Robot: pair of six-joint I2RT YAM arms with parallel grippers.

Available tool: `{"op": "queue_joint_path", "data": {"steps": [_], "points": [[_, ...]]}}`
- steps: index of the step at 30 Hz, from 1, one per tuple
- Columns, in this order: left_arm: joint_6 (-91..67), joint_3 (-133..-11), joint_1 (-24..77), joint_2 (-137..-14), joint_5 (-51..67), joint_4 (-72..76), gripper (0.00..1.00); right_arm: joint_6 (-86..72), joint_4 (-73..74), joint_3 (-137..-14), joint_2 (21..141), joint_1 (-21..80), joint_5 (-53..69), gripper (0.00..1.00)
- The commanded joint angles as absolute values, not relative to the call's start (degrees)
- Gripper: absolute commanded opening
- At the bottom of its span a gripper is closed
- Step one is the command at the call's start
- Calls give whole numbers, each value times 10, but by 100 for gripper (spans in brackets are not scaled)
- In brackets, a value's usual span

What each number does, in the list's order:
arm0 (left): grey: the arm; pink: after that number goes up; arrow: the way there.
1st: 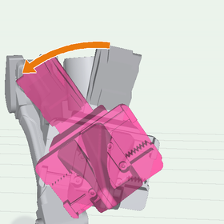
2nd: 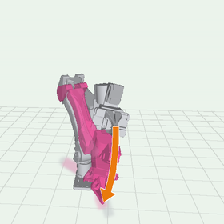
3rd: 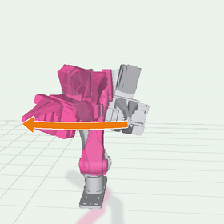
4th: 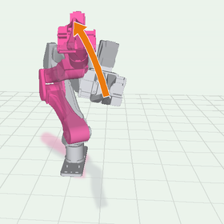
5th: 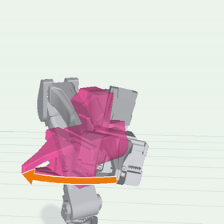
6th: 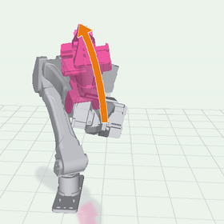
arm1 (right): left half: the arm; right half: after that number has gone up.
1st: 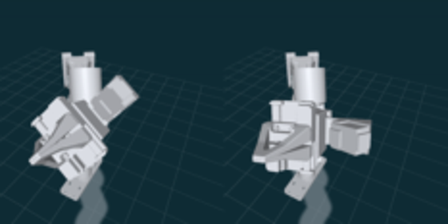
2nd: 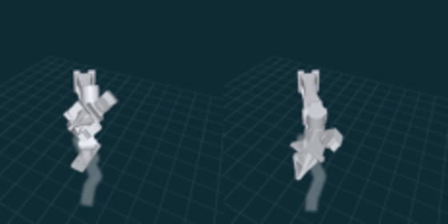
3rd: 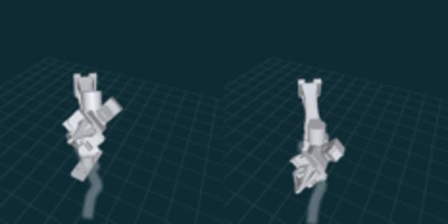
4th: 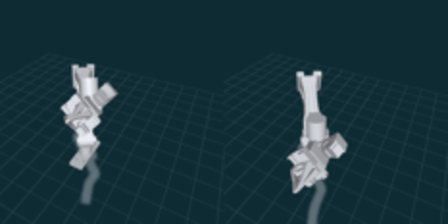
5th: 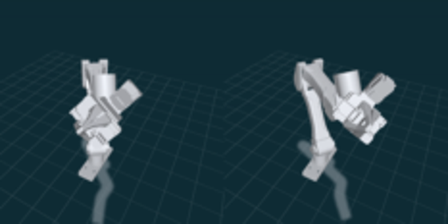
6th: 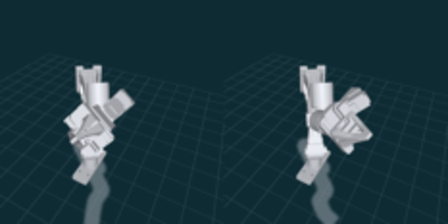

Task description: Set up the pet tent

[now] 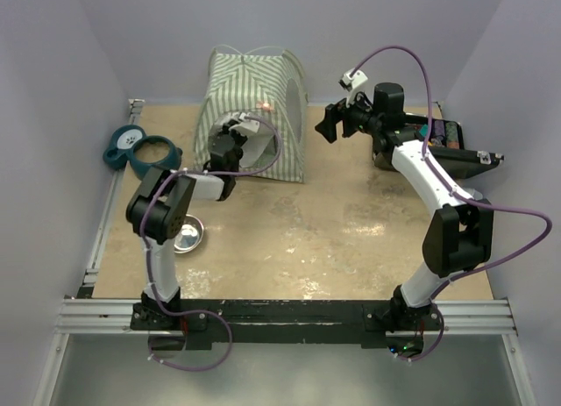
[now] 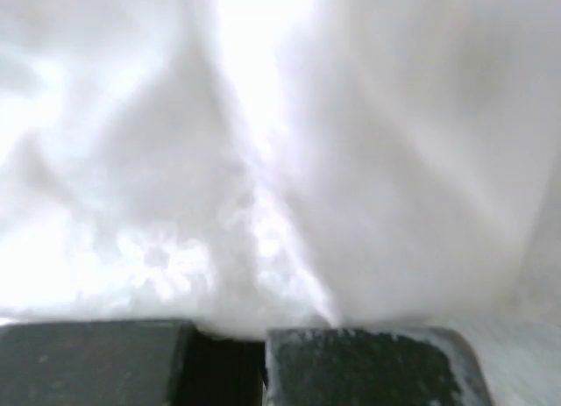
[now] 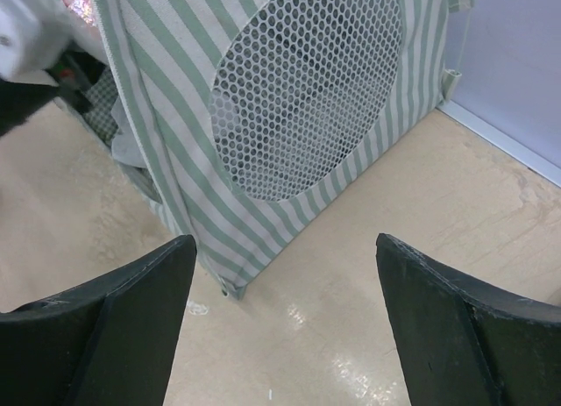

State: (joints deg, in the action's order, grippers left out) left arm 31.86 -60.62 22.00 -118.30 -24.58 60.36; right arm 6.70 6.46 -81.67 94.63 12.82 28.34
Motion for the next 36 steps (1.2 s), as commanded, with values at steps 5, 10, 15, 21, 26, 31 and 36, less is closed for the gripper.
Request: {"op": "queue_joint_path", "data": {"steps": [5, 10, 15, 21, 26, 31, 36], "points": [[169, -650, 241, -936, -26, 159, 0, 59, 25, -811, 931, 127, 315, 86], [115, -757, 235, -904, 79, -57, 0, 54, 16, -804, 927, 127, 323, 86], [113, -873, 222, -905, 240, -212, 0, 55, 18, -803, 926, 127, 335, 86], [98, -1008, 147, -980, 554, -423, 19, 60, 23, -806, 929, 127, 341, 88], [200, -1034, 130, -961, 571, -545, 60, 69, 33, -809, 926, 126, 345, 89], [247, -955, 127, -877, 517, -552, 95, 74, 35, -809, 926, 127, 352, 89], [208, -896, 70, -850, 432, -535, 99, 75, 38, -811, 926, 127, 358, 90]]}}
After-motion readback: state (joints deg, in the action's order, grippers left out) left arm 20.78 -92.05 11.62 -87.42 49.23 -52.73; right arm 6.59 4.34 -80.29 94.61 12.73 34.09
